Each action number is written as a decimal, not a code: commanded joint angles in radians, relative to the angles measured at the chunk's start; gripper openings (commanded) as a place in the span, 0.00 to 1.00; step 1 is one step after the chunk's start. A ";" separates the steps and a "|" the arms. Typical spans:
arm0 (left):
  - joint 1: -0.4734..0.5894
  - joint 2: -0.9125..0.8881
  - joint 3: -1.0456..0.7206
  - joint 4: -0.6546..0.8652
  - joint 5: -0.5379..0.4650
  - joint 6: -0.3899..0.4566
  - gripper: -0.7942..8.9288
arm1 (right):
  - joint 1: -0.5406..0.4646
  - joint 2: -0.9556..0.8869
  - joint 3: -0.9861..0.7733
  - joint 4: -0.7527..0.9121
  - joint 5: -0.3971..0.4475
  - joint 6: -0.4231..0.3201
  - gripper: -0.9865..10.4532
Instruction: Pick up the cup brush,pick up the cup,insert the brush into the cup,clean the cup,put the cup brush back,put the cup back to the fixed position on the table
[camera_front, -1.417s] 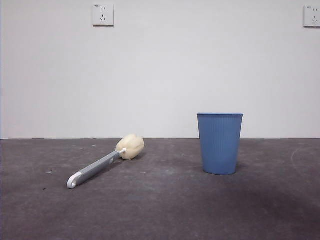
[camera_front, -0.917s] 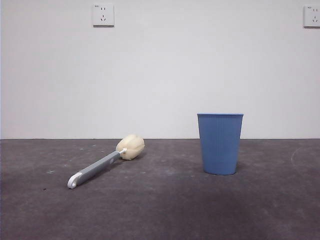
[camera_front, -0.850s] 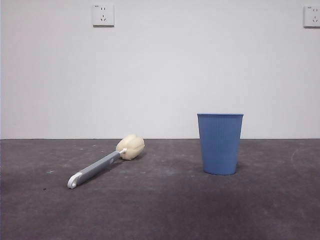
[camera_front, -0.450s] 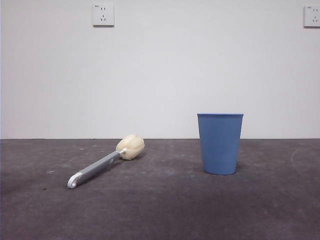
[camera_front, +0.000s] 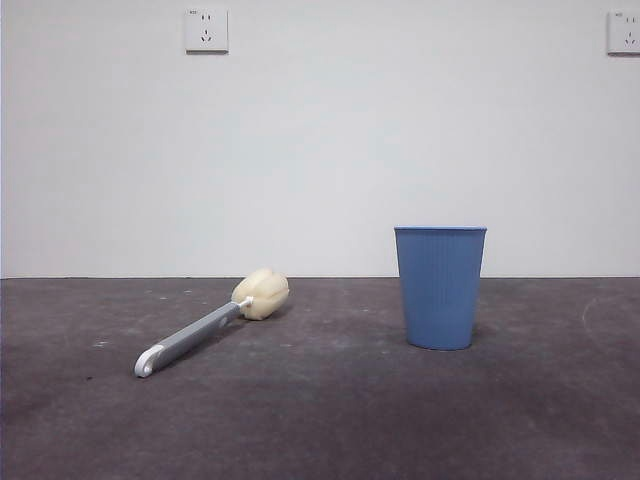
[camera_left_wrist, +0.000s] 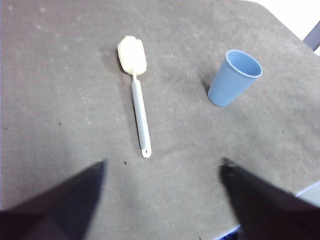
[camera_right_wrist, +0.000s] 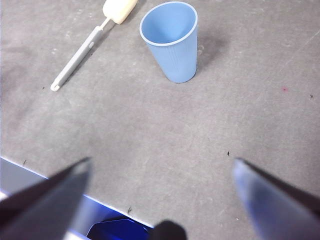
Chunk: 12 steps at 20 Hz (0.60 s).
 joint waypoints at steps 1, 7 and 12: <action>-0.027 0.050 0.010 0.006 0.000 0.014 0.65 | 0.003 -0.002 0.002 0.001 -0.002 0.006 0.61; -0.164 0.310 0.062 0.113 -0.060 0.010 0.65 | 0.003 -0.001 0.002 0.002 -0.002 0.010 0.61; -0.387 0.617 0.128 0.204 -0.354 -0.023 0.65 | 0.003 -0.001 0.002 0.002 -0.002 0.013 0.61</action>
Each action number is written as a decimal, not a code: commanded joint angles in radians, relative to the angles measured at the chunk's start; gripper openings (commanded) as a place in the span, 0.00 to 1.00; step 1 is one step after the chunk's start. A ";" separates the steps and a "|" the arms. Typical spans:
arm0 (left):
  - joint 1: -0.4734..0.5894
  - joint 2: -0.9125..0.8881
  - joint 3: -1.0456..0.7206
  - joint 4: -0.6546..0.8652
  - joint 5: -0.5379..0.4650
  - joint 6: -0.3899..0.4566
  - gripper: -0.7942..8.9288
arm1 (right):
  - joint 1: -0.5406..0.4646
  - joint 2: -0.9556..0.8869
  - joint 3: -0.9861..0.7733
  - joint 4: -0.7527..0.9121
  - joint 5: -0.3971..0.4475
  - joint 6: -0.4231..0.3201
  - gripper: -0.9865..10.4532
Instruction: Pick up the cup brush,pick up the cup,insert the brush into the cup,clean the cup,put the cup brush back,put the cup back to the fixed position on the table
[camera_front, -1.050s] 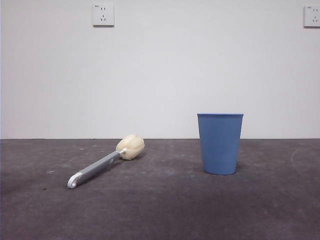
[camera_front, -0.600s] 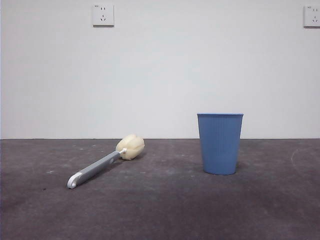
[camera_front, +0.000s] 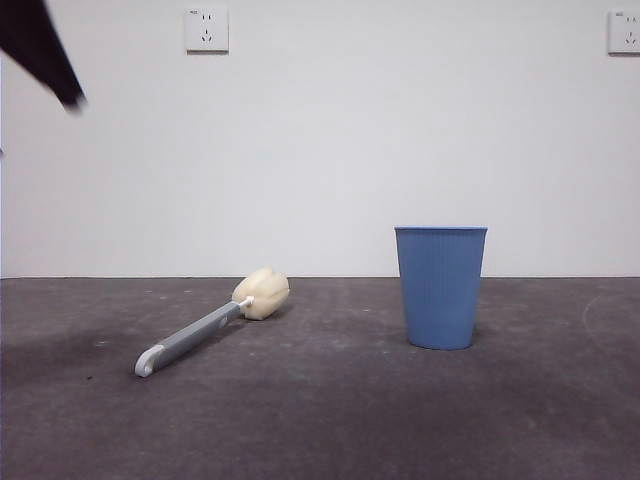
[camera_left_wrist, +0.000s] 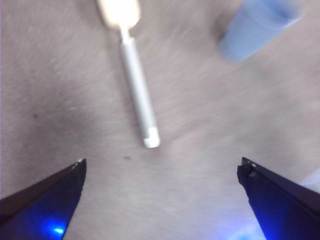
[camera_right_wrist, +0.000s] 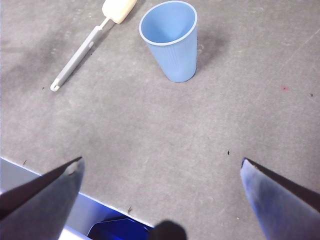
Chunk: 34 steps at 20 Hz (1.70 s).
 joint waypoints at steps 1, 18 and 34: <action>-0.091 0.140 0.024 0.056 -0.126 -0.028 0.65 | 0.003 -0.001 0.002 0.005 -0.002 0.009 0.61; -0.252 0.766 0.218 0.190 -0.409 -0.158 0.65 | 0.003 0.025 0.002 0.005 -0.001 0.017 0.61; -0.271 0.785 0.217 0.165 -0.354 -0.224 0.24 | 0.003 0.024 0.002 0.005 -0.002 0.026 0.61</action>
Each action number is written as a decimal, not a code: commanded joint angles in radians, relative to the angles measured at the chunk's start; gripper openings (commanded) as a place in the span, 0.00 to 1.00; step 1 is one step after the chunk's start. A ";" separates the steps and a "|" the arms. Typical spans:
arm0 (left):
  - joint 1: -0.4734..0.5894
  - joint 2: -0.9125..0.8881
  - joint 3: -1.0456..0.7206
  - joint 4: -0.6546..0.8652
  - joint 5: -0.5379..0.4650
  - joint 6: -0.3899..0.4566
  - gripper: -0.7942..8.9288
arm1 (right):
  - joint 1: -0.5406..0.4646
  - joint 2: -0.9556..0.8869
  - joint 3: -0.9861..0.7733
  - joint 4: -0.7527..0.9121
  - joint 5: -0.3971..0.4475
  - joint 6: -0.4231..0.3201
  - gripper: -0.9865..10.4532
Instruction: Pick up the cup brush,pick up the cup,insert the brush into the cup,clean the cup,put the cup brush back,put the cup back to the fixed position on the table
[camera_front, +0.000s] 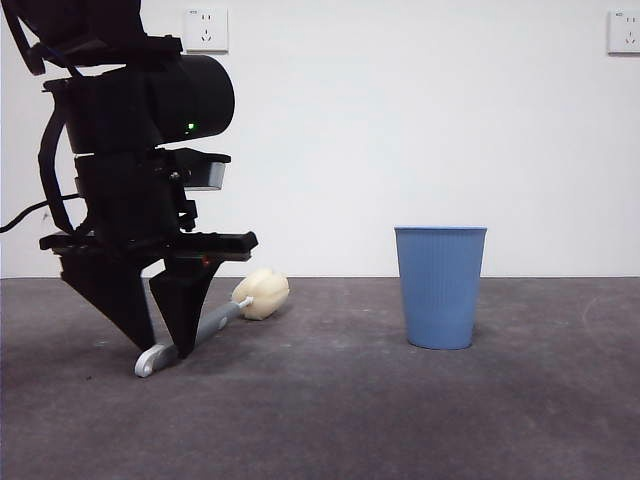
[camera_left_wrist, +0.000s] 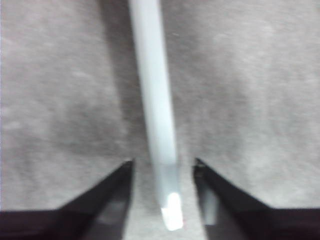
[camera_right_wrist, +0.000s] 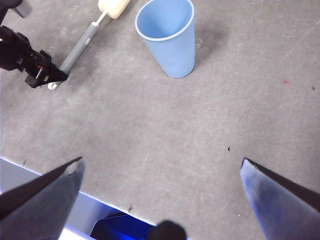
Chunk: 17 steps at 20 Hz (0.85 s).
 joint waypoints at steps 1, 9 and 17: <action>-0.005 0.014 -0.006 -0.001 0.015 -0.027 0.22 | 0.003 -0.001 0.002 0.005 -0.002 0.013 0.61; -0.002 -0.019 -0.006 -0.029 0.013 0.008 0.07 | 0.022 0.001 0.002 0.011 -0.032 0.018 0.61; 0.008 -0.362 -0.006 -0.134 0.021 0.087 0.07 | 0.058 0.167 -0.009 0.216 -0.130 0.049 0.61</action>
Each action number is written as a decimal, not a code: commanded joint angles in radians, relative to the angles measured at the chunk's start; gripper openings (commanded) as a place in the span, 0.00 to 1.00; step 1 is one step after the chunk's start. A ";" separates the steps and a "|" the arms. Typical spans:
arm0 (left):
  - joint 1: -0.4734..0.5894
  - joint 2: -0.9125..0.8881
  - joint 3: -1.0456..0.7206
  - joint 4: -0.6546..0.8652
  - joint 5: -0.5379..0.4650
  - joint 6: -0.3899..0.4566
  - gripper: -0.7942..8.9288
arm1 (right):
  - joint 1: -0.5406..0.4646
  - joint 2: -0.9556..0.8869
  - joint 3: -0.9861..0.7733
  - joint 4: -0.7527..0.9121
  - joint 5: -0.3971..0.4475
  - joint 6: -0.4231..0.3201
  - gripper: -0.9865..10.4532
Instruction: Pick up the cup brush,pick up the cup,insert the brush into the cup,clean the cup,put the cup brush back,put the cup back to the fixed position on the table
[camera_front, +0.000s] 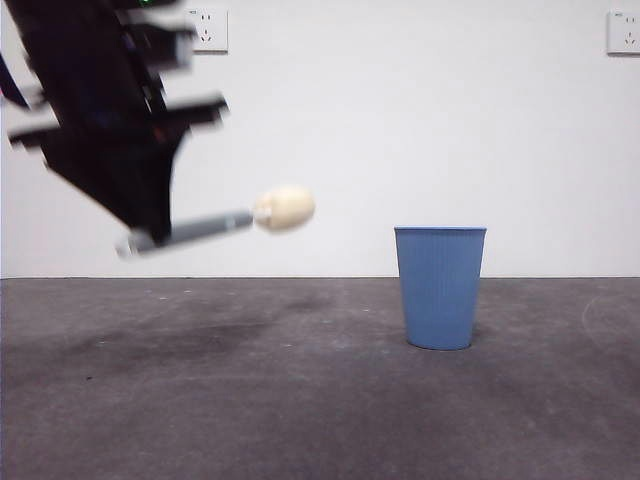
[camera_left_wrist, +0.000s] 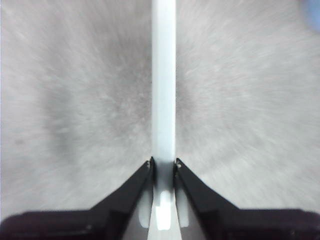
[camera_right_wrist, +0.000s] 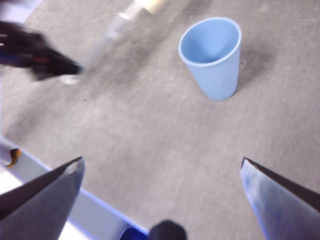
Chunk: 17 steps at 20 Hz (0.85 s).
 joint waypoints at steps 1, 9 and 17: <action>0.002 -0.108 -0.004 -0.037 0.004 0.027 0.07 | 0.032 0.073 -0.021 0.079 0.002 0.019 0.61; 0.002 -0.387 -0.004 -0.175 0.026 0.034 0.07 | 0.260 0.295 -0.239 0.571 0.244 0.099 0.61; 0.002 -0.433 -0.004 -0.262 0.026 0.046 0.07 | 0.309 0.524 -0.307 0.953 0.402 0.103 0.61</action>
